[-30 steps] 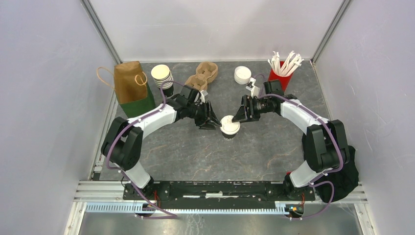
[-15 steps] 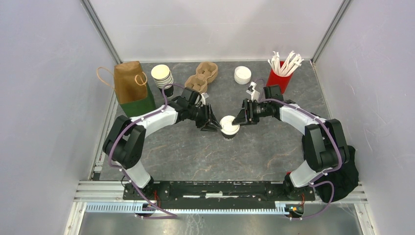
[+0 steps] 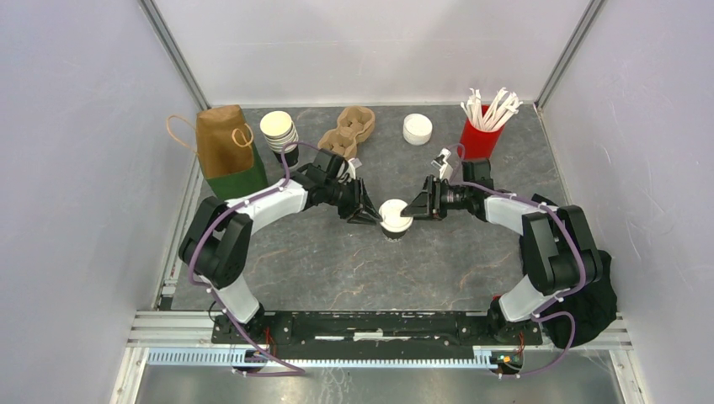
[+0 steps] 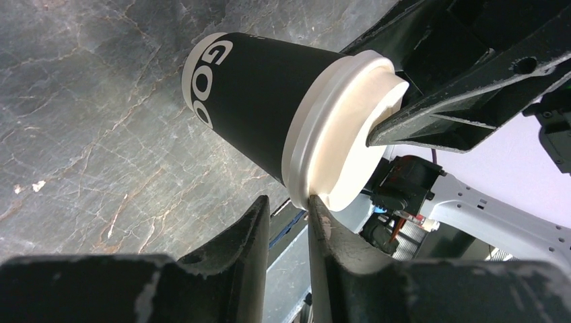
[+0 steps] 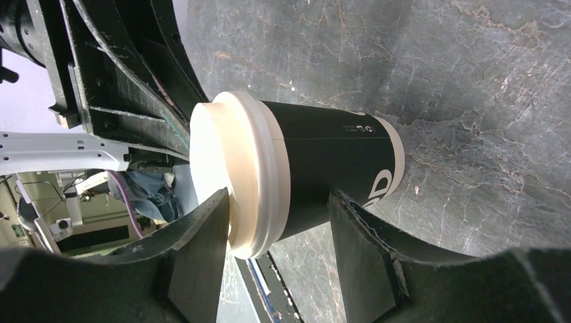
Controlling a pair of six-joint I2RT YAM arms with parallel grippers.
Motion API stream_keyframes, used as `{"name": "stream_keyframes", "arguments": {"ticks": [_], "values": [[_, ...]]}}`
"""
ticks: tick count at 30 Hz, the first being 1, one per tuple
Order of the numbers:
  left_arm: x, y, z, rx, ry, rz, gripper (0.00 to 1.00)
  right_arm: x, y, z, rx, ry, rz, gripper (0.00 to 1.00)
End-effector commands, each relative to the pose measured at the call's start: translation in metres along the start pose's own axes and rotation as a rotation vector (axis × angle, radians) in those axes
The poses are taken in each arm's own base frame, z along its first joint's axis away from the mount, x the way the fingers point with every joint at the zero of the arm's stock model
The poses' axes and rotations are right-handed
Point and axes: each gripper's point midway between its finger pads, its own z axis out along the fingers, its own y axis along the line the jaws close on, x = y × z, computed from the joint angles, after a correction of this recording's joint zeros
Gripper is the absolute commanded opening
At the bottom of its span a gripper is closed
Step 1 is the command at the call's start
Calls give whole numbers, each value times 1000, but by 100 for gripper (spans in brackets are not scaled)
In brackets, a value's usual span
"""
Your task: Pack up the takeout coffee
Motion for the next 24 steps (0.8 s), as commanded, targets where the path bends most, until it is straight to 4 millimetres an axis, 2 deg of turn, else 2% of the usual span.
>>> {"name": "stream_keyframes", "arguments": {"ticks": [1,4,6,8,9,12,13,15,17,20,24], "values": [[35,121,18,-390,60,-44,30,24,-35,0,72,18,58,59],[43,134,21,-412,83,-44,29,26,-35,-2,76,26,66,60],[42,122,23,-355,87,-30,29,23,-26,-4,67,33,61,60],[33,97,22,-283,77,-4,31,16,-14,-5,59,42,40,62],[23,77,20,-233,60,20,33,9,-3,-6,43,37,15,65],[0,37,12,-162,39,60,37,-3,15,-10,22,15,-9,69],[-12,17,9,-127,19,82,39,-5,19,-12,18,10,-14,70],[-23,-7,4,-74,3,98,45,-9,24,-13,16,9,-25,71],[-28,-23,0,-41,-6,109,48,-7,22,-14,25,19,-34,72],[-32,-31,-7,-35,-7,125,55,-7,23,-17,20,20,-33,72],[-32,-31,-12,-37,-13,128,58,-16,33,-26,9,-14,-43,73]]}}
